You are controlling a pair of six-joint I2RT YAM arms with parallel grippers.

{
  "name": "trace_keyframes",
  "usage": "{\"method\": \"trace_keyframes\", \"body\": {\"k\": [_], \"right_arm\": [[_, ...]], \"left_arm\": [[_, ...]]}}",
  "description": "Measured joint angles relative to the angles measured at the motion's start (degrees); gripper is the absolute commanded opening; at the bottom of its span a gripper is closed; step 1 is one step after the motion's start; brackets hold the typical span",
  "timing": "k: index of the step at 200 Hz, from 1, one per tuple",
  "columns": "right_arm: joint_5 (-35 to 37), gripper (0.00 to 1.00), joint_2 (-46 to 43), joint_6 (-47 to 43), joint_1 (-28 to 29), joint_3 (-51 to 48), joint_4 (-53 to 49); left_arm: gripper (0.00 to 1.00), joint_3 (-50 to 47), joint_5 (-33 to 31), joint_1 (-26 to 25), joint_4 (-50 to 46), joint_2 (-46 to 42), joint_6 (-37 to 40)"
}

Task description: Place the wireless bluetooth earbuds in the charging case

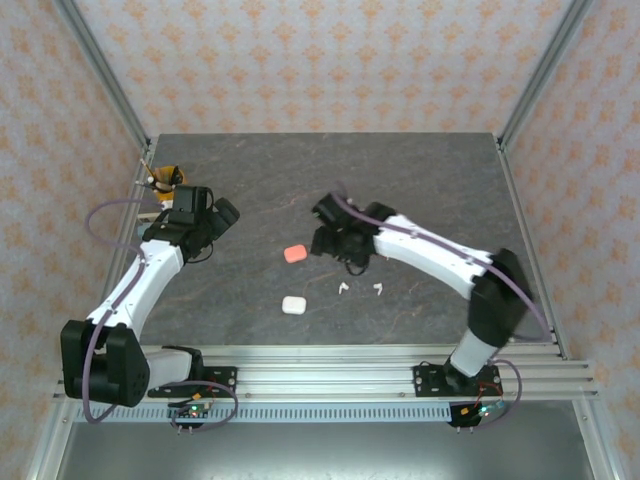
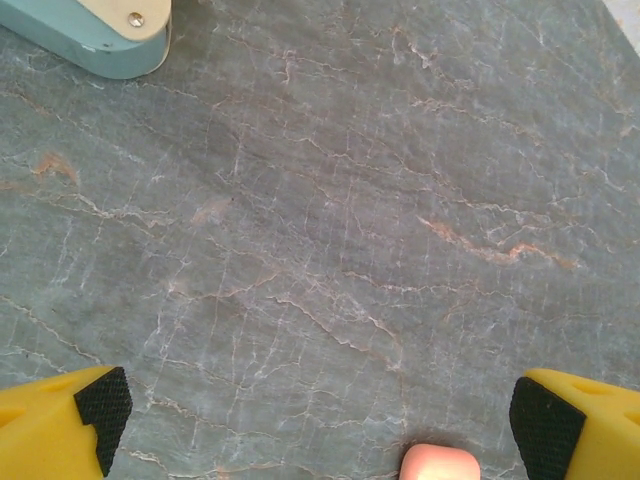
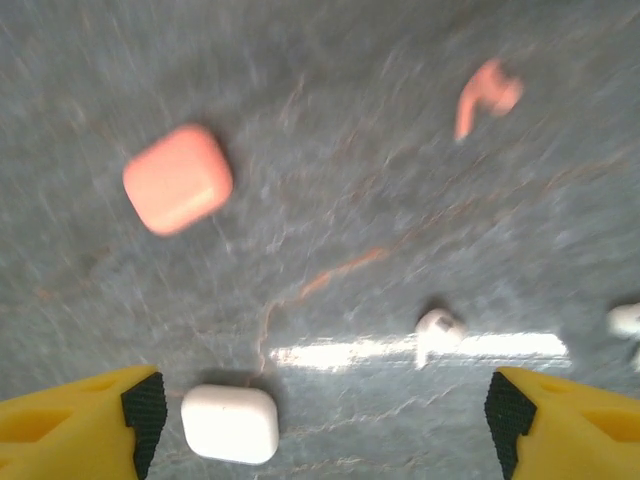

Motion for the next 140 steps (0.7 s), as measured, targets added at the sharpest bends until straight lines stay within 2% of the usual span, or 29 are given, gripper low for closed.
{"method": "trace_keyframes", "body": {"k": [19,50,140], "right_arm": [[0.4,0.89,7.7,2.5,4.3,5.6,-2.4],[-0.4,0.92,14.6,5.9,8.3,11.0,-4.6],[-2.4,0.92,21.5,11.0,13.2,15.6,-6.4]], "left_arm": [[1.00,1.4,0.3,0.4,-0.8,1.8,-0.1],[1.00,2.6,1.0,2.3,-1.2,4.0,-0.1],[1.00,2.6,2.4,3.5,-1.3,6.2,0.5]]}}
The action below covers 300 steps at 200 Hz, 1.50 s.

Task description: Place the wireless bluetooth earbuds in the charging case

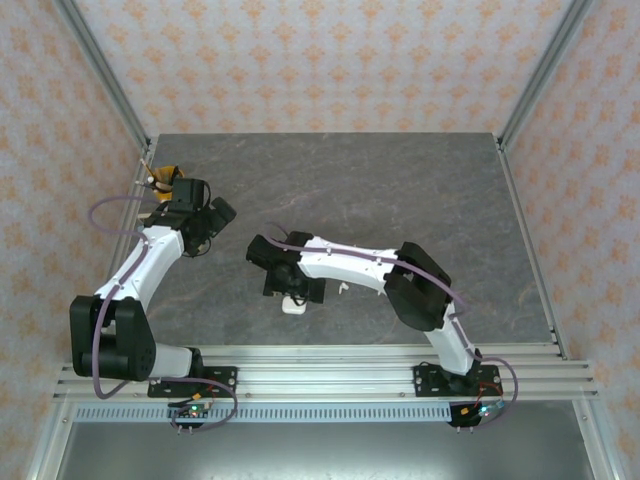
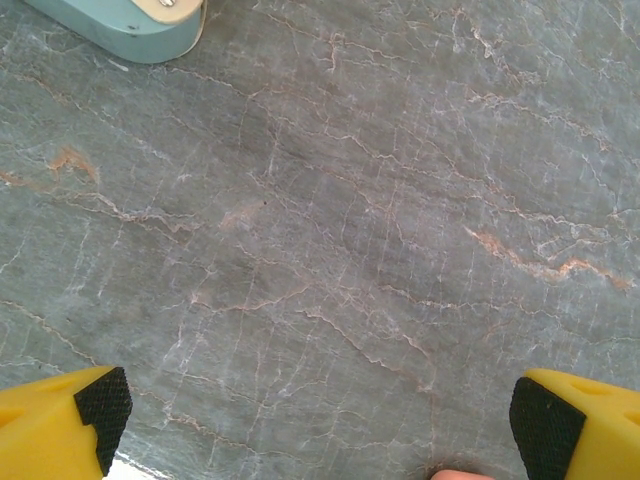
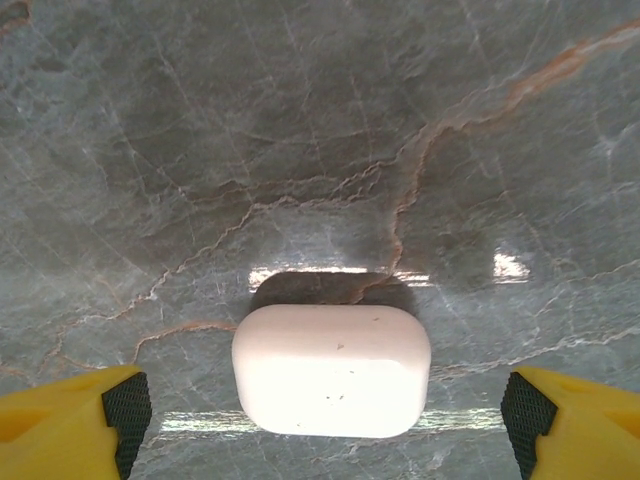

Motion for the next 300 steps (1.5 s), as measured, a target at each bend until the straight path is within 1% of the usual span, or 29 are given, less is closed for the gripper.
{"method": "trace_keyframes", "body": {"k": [124,194,231,276,300], "right_arm": [[-1.3,0.88,4.2,1.2,1.3,0.2,-0.1],[-1.8,0.83,5.1,1.2,1.4,0.3,0.3],[-1.7,0.76,5.1,1.2,1.4,0.3,0.4],[-1.6,0.73,5.1,1.1,1.4,0.2,0.5],[-1.4,0.70,5.1,1.1,1.4,0.1,0.6]], "left_arm": [[1.00,0.0,0.2,0.0,0.5,0.0,0.4],[1.00,0.0,0.6,0.0,1.1,0.0,0.4],[1.00,0.0,1.1,0.0,1.2,0.0,0.4],[1.00,0.0,1.5,0.0,1.2,0.0,0.4],[1.00,-0.1,1.5,0.0,1.2,0.0,0.4]]}}
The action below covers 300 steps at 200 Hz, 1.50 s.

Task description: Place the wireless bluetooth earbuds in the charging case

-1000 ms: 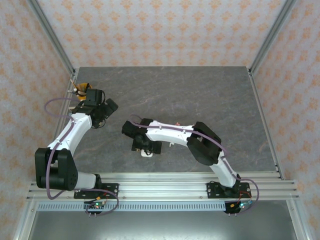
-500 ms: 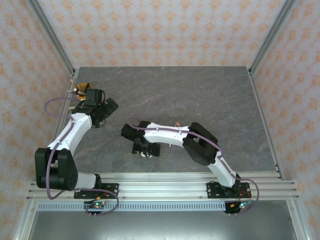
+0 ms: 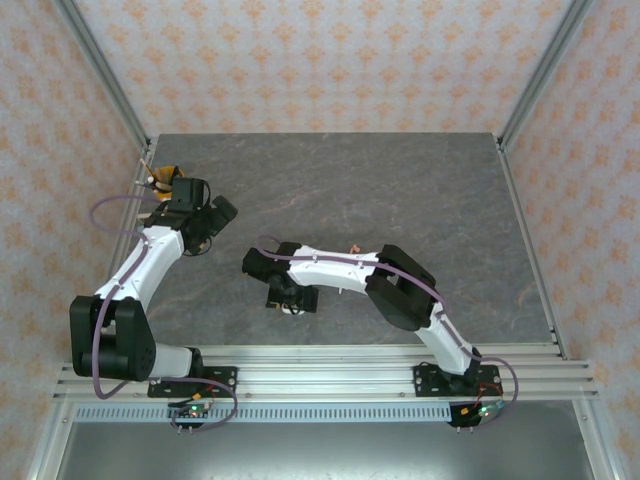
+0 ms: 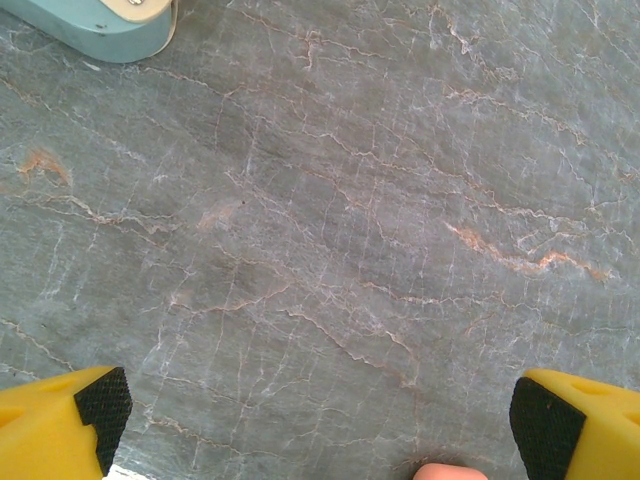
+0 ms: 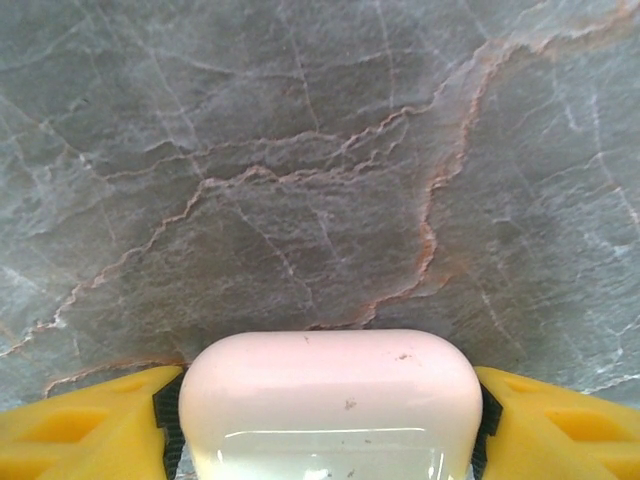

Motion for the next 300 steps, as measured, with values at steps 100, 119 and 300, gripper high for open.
{"method": "trace_keyframes", "body": {"k": [100,119,300], "right_arm": [[0.9,0.57,-1.2,-0.4,0.1,-1.5,1.4],[1.4,0.56,-1.7,-0.4,0.1,-2.1,1.9],[3.2,0.56,-11.0,4.7,-10.2,-10.1,9.0]], "left_arm": [[1.00,-0.1,0.5,0.0,0.0,-0.2,0.0],[1.00,-0.5,1.1,0.0,0.0,-0.7,0.0],[1.00,-23.2,16.2,-2.5,9.5,-20.4,-4.5]]}}
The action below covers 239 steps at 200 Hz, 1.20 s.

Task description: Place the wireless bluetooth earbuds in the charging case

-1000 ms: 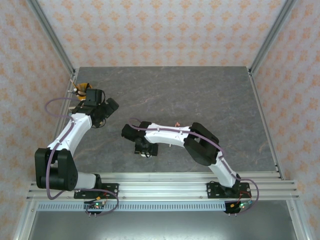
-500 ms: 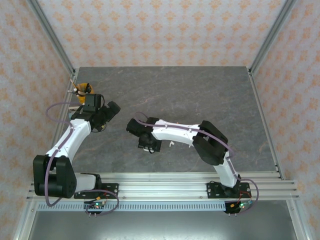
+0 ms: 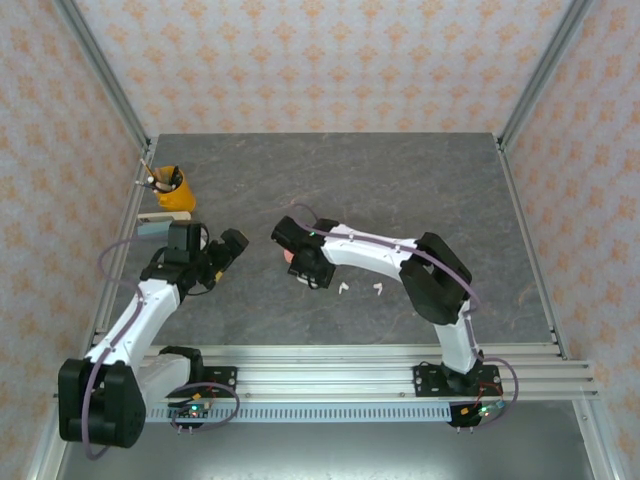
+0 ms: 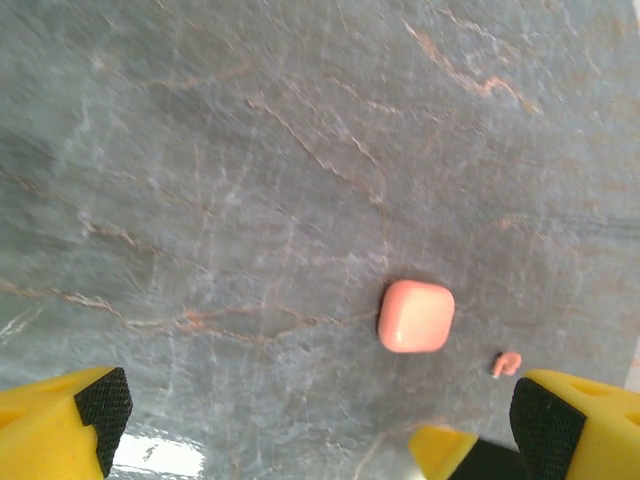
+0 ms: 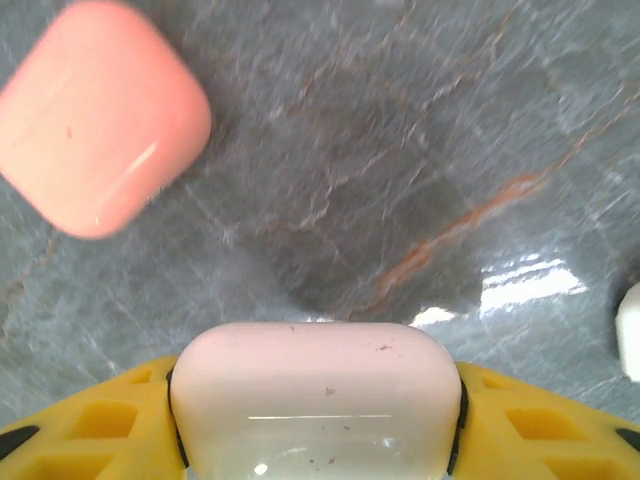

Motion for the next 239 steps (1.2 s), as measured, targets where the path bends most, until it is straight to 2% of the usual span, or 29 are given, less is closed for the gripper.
{"method": "trace_keyframes", "body": {"k": [46,112,142,194,239], "right_arm": [[-0.5,0.56,-1.2,1.2,-4.1,-0.1,2.2],[-2.6,0.56,-2.3,2.7,-6.0,-0.1,4.9],[-4.1,0.56,-2.3,3.7,-6.4,-0.1,6.1],[-6.6,0.56,-2.3,5.9,-7.0,-0.1,8.9],[-7.9,0.56,-2.3,7.2,-7.1,-0.1,9.8]], "left_arm": [[1.00,-8.4,0.7,-7.8,9.6,-2.8,-3.7],[0.96,-15.5,-0.3,-17.7,28.3,-2.3,-3.1],[0.90,-16.2,-1.5,-21.0,35.2,0.0,-1.4],[0.73,-16.3,-4.2,-24.4,44.0,5.7,1.4],[0.67,-16.3,-5.3,-26.2,50.6,12.5,2.1]]}}
